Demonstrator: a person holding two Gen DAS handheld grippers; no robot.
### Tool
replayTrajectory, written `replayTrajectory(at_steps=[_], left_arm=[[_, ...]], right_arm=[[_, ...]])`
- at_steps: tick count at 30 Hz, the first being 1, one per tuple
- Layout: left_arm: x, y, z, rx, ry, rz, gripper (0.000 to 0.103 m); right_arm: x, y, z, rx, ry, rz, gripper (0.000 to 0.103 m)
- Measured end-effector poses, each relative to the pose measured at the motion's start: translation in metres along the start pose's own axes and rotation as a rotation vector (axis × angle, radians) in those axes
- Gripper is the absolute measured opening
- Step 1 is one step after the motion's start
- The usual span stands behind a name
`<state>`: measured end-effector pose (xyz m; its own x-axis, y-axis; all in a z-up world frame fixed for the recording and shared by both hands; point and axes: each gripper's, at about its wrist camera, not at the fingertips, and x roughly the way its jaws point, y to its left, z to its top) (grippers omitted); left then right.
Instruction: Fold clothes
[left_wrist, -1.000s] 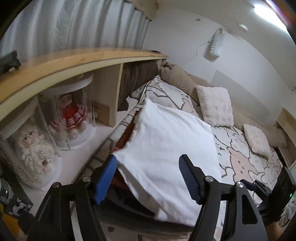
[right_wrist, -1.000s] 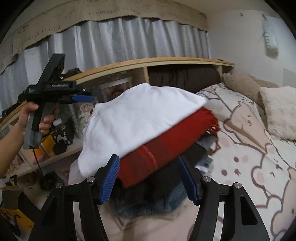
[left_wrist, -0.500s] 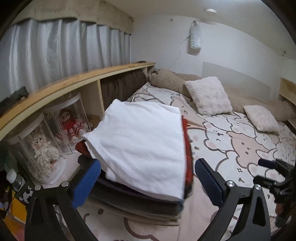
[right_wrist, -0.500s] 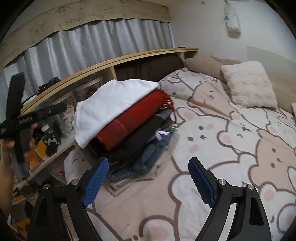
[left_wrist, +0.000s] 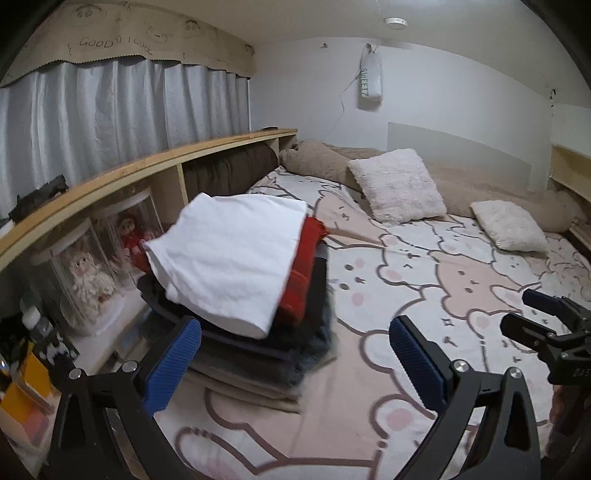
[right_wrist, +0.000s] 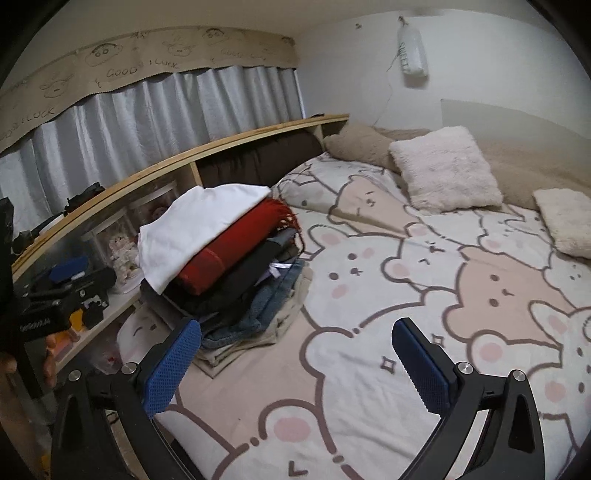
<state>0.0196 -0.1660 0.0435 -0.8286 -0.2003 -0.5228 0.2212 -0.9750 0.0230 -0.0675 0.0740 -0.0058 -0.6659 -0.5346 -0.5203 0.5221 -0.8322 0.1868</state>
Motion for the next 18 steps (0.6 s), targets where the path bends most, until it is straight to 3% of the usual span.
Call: replayTrajectory(at_steps=[18], left_arm=[[-0.049,-0.037,-0.028,0.027,-0.027,-0.038,0.103]], right_arm=[[-0.073,-0.020,-0.033,0.029,-0.006,-0.128,0.103]])
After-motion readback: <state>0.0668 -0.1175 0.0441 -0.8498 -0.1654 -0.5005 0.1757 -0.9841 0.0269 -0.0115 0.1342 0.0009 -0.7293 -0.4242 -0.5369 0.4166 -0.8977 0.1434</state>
